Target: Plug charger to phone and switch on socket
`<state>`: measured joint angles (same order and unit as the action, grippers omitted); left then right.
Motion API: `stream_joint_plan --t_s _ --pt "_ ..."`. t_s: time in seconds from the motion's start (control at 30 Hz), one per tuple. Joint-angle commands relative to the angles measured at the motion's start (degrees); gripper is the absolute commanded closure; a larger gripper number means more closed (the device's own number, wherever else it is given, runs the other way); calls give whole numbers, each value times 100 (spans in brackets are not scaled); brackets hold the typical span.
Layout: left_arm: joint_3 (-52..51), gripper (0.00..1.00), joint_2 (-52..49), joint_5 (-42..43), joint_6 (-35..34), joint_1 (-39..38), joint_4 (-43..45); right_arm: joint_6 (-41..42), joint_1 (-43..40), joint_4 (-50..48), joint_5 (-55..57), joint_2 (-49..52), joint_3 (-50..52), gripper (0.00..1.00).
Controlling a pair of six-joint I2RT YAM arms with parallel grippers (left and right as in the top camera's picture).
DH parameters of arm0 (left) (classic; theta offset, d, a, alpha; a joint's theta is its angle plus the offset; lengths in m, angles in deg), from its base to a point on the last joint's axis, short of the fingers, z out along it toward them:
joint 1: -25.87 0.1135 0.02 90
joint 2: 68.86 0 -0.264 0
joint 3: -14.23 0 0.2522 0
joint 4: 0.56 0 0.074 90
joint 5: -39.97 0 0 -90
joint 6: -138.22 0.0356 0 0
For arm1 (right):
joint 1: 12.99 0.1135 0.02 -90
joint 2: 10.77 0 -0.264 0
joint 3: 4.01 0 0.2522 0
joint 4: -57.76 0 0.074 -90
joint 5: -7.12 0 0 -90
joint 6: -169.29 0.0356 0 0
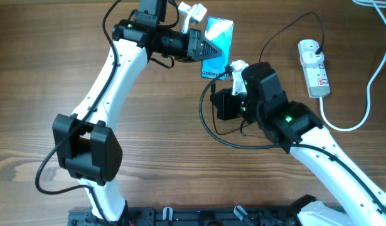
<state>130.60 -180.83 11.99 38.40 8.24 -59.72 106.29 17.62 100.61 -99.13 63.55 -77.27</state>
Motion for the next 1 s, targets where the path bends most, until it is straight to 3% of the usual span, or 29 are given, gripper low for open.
stream_joint_plan --t_s 0.0,0.97 --pt "48 96 -33 57 214 11 13 42 7 -33 -68 31 -160 96" --pt "48 96 -33 -81 192 -28 -2 151 9 -144 -162 33 -168 96"
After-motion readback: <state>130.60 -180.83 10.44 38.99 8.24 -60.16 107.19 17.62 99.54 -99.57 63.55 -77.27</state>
